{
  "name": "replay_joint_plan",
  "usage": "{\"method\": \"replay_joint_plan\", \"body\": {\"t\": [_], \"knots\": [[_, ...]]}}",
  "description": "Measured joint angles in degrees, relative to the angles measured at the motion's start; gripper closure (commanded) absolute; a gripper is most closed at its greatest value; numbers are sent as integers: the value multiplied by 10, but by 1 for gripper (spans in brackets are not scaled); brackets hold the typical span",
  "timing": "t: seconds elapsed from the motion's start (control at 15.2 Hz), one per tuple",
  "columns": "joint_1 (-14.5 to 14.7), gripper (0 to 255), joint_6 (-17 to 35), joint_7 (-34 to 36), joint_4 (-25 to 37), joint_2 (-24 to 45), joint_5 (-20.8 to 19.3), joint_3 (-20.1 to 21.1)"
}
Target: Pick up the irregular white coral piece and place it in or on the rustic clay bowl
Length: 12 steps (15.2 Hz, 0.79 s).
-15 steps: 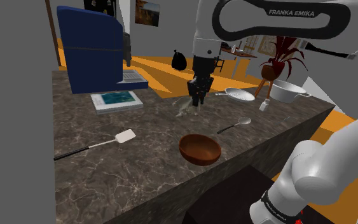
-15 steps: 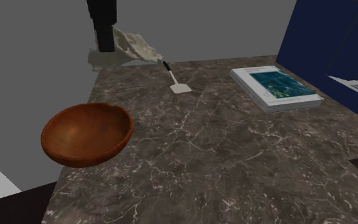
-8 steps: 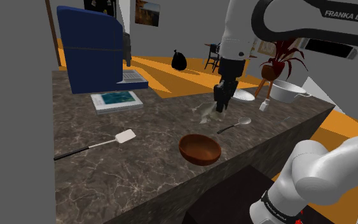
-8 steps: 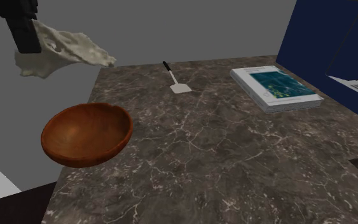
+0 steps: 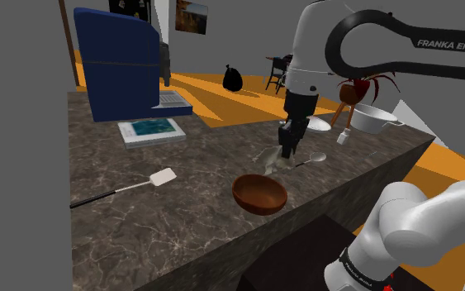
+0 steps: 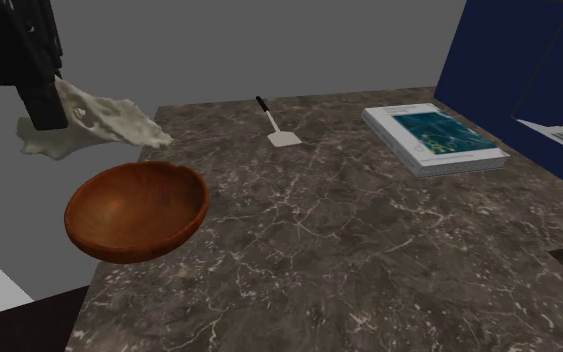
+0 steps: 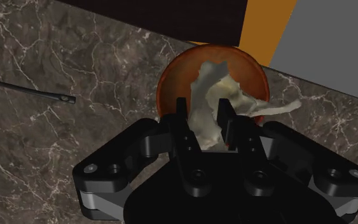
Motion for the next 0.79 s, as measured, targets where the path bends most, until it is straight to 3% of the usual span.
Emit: {"method": "replay_joint_plan", "body": {"t": [0.79], "knots": [[2, 255, 91, -2, -91, -1, 6, 7]]}}
